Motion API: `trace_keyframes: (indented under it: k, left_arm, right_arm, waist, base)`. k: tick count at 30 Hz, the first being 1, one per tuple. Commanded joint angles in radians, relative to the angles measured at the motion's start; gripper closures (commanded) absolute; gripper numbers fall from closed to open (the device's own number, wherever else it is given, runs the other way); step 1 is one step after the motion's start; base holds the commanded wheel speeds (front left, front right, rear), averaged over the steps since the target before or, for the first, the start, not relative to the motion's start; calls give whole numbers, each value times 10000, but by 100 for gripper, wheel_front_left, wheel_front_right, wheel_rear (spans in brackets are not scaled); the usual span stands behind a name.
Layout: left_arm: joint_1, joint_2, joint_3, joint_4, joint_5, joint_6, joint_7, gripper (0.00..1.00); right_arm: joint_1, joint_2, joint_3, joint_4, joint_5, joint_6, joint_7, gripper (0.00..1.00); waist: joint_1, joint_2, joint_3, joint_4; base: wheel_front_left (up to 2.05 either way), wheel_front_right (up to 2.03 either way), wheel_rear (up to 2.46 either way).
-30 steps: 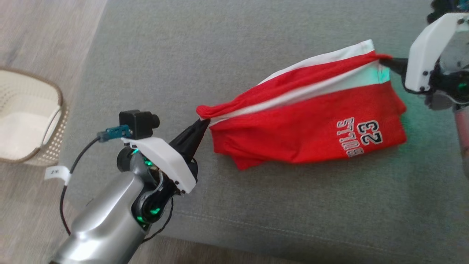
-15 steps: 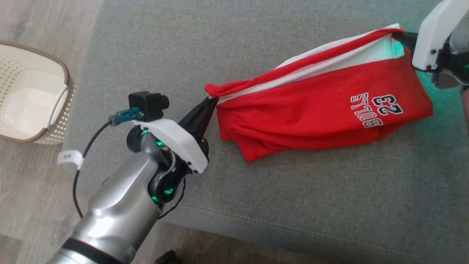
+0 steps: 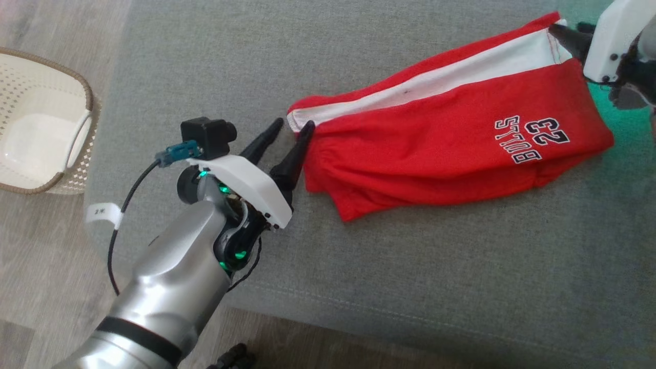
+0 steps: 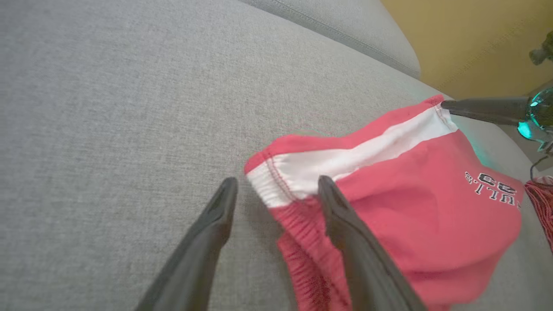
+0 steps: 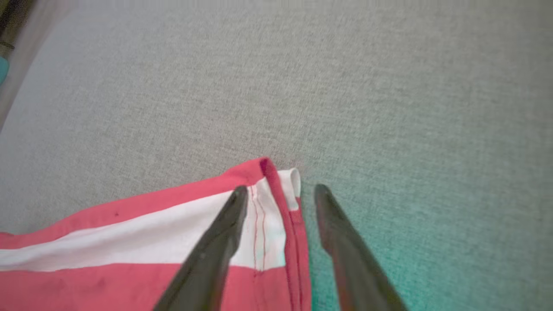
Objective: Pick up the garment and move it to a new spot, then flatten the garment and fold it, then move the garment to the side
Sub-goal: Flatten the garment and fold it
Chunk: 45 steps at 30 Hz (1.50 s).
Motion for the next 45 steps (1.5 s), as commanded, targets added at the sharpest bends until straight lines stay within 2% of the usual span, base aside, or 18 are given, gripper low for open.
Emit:
trace_keyframes:
  k: [1, 6, 12, 17, 21, 24, 28, 30, 31, 33, 35, 37, 40, 45]
  left_arm:
    - [-436, 172, 307, -2, 114, 100, -232, 0]
    - [-463, 213, 588, 165, 160, 319, -622, 0]
    - [-168, 463, 1985, -519, 478, 1137, -1021, 0]
    - [984, 454, 4007, -2446, 1917, 1834, -1033, 0]
    - [2025, 277, 4833, -3530, 3421, 2202, -1034, 0]
    - [2761, 6, 5282, -3942, 4035, 2220, -1035, 0]
    - [3641, -356, 5685, -4230, 4564, 2034, -1035, 0]
    - [3981, -492, 5837, -4324, 4902, 1949, -1035, 0]
    - [4320, -617, 5987, -4422, 5249, 1905, -1036, 0]
    - [4686, -741, 6175, -4532, 5452, 1871, -1036, 0]
    - [5087, -840, 6358, -4619, 5486, 1812, -1036, 0]
    - [5498, -897, 6516, -4688, 5376, 1616, -1036, 0]
    - [6051, -925, 6723, -4804, 5767, 1489, -1036, 0]
    - [6657, -935, 6719, -5002, 6055, 1566, -1036, 0]
  right_arm:
    - [-489, 70, -13, -213, -72, -4, -417, 0]
    - [-449, 40, -4, -135, -271, -4, -1458, 0]
    - [316, 170, 185, -839, -163, -4, -3550, 0]
    - [1494, 428, 101, -1793, 31, -4, -5300, 0]
    - [2572, 634, 217, -2692, -508, -4, -6614, 0]
    - [3400, 740, 100, -3255, -1291, -4, -7405, 0]
    - [4586, 1090, -647, -3982, -2612, -4, -8303, 0]
    - [5298, 1465, -1166, -4387, -3288, -4, -8615, 0]
    - [6050, 1964, -1610, -4787, -3831, -4, -8809, 0]
    - [6765, 2539, -2005, -5111, -3849, -4, -8916, 0]
    - [7394, 2769, -2138, -5392, -3992, -4, -8994, 0]
    - [7933, 2893, -2256, -5620, -4284, -4, -9066, 0]
    - [8591, 3032, -2452, -5920, -4572, -4, -9137, 0]
    - [9401, 3123, -2692, -6182, -4733, -4, -9187, 0]
  waist:
    - [0, 0, -39, -59]
    - [0, 0, -257, -228]
    - [0, 0, -941, -641]
    - [0, 0, -1578, -1166]
    - [0, 0, -2006, -1557]
    - [0, 0, -2327, -1826]
    - [0, 0, -2690, -2061]
    - [0, 0, -2837, -2143]
    - [0, 0, -2989, -2243]
    - [0, 0, -3168, -2357]
    - [0, 0, -3347, -2448]
    - [0, 0, -3511, -2538]
    - [0, 0, -3657, -2591]
    - [0, 0, -3801, -2580]
  base:
    - [0, 0, 0]
    - [0, 0, 0]
    - [0, 0, 0]
    - [0, 0, 0]
    - [0, 0, 0]
    - [0, 0, 0]
    - [0, 0, 0]
    - [0, 0, 0]
    - [0, 0, 0]
    - [0, 0, 0]
    - [0, 0, 0]
    - [0, 0, 0]
    - [0, 0, 0]
    - [0, 0, 0]
